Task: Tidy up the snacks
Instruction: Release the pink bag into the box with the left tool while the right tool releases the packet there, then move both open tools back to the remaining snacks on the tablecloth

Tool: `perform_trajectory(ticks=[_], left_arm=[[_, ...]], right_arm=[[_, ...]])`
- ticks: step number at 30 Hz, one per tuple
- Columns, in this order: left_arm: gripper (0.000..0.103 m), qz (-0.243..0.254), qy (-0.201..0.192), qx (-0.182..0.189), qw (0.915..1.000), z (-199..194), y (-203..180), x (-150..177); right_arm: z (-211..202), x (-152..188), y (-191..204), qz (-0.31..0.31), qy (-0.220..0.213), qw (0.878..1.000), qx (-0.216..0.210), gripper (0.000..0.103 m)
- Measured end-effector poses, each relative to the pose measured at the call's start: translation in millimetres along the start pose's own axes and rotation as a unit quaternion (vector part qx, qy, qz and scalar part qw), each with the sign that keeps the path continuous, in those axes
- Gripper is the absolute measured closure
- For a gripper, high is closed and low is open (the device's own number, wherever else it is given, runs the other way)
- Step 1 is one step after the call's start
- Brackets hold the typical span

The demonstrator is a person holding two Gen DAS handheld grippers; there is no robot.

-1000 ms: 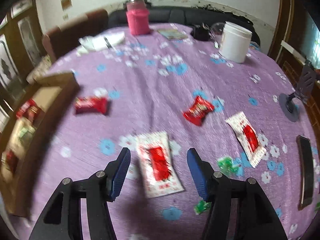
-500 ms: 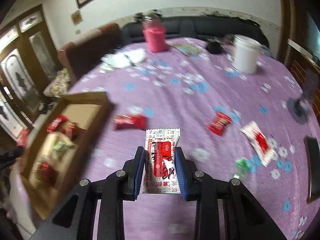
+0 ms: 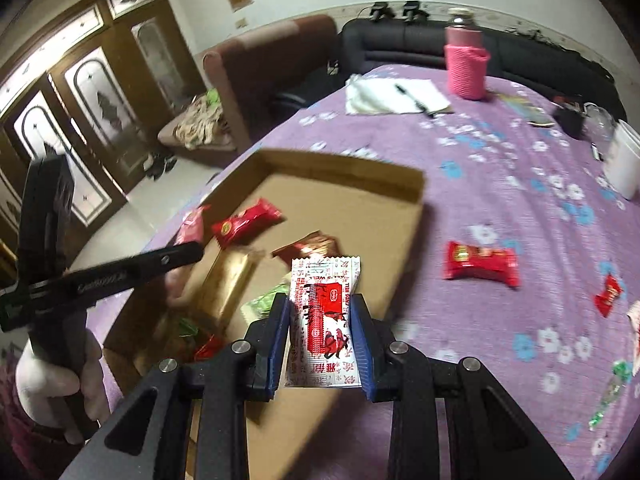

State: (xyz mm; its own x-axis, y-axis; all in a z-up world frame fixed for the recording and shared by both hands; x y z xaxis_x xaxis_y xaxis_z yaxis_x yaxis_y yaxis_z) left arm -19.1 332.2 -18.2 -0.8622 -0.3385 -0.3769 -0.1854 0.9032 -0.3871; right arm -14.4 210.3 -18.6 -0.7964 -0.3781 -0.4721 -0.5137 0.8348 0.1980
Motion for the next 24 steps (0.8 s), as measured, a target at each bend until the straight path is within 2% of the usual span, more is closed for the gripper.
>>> perform_trajectory(ticks=[6, 8, 12, 14, 16, 18, 21, 24], left_arm=[[0.078, -0.007, -0.004, 0.022, 0.9997, -2, 0, -2], [0.066, -0.013, -0.008, 0.032, 0.9994, -7, 0, -1], [0.054, -0.018, -0.024, 0.044, 0.9986, -22, -3, 1], [0.041, -0.02, -0.03, 0.046, 0.9983, -28, -6, 1], [0.033, -0.023, -0.037, 0.046, 0.998, -36, -10, 3], [0.031, -0.024, -0.041, 0.051, 0.9976, -42, -17, 7], [0.02, -0.027, -0.036, 0.057, 0.9974, -47, -28, 12], [0.02, -0.013, -0.035, 0.076, 0.9964, -52, -48, 21]], right_arm=[[23, 1, 10, -0.007, 0.017, 1.0, 0.008, 0.07], [27, 2, 11, -0.008, 0.02, 1.0, 0.01, 0.068], [28, 2, 11, -0.009, 0.018, 1.0, 0.016, 0.067], [27, 4, 12, -0.007, 0.019, 1.0, 0.009, 0.067], [22, 5, 12, -0.007, 0.014, 1.0, 0.008, 0.063], [15, 6, 12, -0.007, 0.006, 1.0, 0.007, 0.059], [-2, 9, 8, -0.002, -0.012, 1.0, 0.005, 0.055], [-21, 16, -5, 0.011, -0.029, 1.0, 0.004, 0.054]])
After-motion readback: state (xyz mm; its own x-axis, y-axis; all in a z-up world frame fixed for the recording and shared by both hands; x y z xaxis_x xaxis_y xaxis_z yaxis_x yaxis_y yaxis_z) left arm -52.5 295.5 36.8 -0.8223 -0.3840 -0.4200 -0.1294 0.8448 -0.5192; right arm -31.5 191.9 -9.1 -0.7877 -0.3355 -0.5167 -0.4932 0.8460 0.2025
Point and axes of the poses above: each gripper's, at about its wrist camera, not at the fingertips, and z roughly the way its jaws point, y to its left, x to its underside, the point moved 8 cm from there along z, roughly the way its jaws point, and after that the axes turned 10 degrees about y, right-handed, at the moved point
